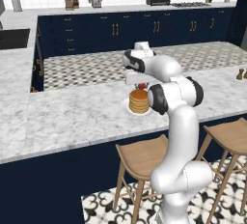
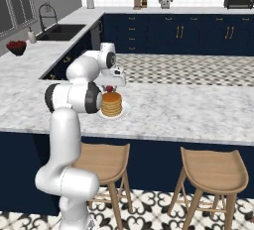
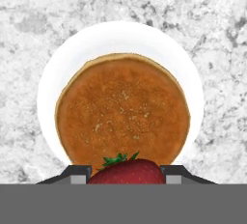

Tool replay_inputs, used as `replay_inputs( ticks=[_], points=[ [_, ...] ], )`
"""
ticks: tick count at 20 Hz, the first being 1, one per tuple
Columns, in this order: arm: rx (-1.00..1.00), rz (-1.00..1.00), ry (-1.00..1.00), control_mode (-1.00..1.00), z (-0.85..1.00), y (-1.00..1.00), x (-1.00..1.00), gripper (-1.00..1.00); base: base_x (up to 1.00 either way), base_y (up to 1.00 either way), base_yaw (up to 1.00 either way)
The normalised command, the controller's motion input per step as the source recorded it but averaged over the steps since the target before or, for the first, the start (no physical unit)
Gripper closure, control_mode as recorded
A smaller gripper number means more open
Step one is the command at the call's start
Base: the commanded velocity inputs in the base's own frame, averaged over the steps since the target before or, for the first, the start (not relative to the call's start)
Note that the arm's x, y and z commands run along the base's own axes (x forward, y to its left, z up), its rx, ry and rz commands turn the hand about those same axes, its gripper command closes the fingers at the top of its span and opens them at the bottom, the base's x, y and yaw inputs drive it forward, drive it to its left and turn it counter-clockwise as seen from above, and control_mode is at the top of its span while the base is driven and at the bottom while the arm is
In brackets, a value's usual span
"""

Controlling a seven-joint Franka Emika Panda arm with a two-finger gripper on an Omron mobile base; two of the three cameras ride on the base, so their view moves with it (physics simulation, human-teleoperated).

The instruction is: Take the strawberry from the fridge and place it on top of the pancake, located on the dining counter.

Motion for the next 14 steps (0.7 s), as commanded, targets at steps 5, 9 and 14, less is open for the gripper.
replay_inputs(
  ticks=[5,9,14],
  points=[
    [-0.03,0.0,0.02,-1.0,-0.25,-0.01,0.0,1.0,0.0,0.0,0.0],
    [0.0,0.0,0.0,-1.0,-0.06,0.0,0.0,1.0,0.0,0.0,0.0],
    [0.0,0.0,0.0,-1.0,0.0,0.0,-0.11,1.0,0.0,0.0,0.0]
  ],
)
